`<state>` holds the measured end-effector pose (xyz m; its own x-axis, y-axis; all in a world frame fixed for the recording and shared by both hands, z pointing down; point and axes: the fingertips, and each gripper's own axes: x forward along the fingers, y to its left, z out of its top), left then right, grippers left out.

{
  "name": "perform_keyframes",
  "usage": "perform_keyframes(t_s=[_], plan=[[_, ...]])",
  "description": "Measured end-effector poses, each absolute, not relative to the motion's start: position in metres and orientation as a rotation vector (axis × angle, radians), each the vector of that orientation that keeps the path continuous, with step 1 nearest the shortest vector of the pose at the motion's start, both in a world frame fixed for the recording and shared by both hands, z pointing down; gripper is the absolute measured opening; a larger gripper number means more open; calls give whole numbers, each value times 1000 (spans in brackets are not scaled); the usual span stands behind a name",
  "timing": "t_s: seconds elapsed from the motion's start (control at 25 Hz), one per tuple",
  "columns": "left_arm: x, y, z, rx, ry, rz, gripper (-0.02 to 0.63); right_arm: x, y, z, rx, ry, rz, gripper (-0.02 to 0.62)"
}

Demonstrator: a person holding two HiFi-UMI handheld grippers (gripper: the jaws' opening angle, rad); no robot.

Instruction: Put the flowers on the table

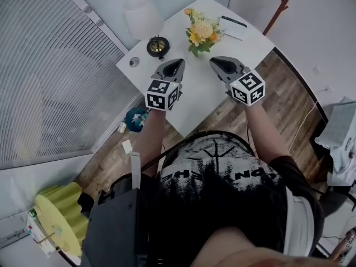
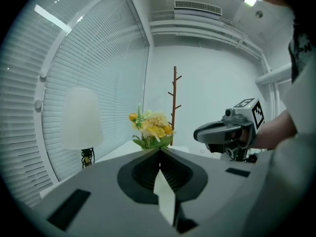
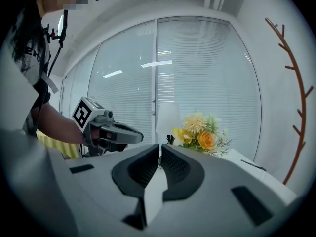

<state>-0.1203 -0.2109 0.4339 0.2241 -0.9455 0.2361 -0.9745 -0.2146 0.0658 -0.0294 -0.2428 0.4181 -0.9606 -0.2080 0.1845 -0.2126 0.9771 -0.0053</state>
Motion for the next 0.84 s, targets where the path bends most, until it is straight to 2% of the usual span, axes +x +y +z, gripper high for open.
perform_keyframes(t_s=[0.84], plan=[[-118,-213,440,2280,-1832,228,11,-30,-243,434,292,-2919,17,26]])
